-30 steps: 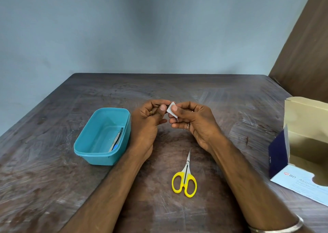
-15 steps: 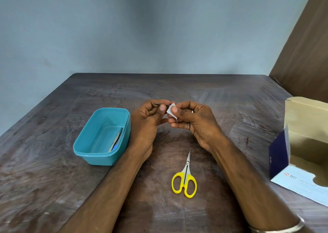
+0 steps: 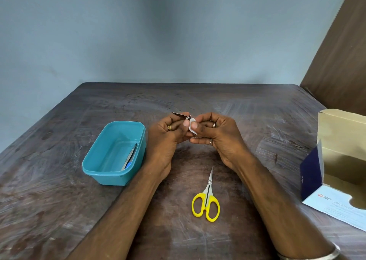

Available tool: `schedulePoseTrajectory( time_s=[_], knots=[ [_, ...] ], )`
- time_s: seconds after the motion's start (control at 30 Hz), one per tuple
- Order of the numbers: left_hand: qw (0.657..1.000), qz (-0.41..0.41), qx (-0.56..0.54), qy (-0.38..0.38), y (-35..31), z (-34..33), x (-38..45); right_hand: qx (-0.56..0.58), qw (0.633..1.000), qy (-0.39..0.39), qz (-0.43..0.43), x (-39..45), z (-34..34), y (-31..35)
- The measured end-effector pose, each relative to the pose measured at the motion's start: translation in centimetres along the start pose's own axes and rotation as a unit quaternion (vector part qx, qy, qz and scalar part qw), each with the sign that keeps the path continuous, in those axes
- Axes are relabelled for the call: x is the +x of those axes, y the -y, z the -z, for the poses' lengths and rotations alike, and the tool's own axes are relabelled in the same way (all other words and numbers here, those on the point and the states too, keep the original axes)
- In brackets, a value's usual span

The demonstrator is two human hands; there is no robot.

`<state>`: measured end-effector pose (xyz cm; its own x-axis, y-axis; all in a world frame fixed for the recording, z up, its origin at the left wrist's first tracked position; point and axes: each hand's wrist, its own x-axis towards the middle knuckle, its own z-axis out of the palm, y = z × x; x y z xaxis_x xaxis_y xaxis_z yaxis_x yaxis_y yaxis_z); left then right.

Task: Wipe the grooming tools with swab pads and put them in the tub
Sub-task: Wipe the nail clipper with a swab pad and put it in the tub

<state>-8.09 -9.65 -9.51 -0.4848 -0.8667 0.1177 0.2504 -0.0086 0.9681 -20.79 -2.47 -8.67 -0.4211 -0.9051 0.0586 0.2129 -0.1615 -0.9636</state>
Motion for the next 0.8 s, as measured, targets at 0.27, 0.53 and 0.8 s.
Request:
schedulePoseTrajectory(
  time_s=[0.27, 0.53, 0.8],
  knots=[
    [0.998, 0.052, -0.013, -0.017, 0.13, 0.23, 0.22, -0.106, 0.994, 0.006, 0.031, -0.12, -0.04, 0.08],
    [0.999, 0.025, -0.013, -0.044, 0.25, -0.07, 0.30, -0.126, 0.988, -0.040, 0.075, 0.44, 0.57, -0.05],
    [0.995, 0.081, -0.059, -0.015, -0.05, -0.40, 0.11, -0.137, 0.981, -0.075, 0.111, 0.70, 0.92, -0.39]
  ],
)
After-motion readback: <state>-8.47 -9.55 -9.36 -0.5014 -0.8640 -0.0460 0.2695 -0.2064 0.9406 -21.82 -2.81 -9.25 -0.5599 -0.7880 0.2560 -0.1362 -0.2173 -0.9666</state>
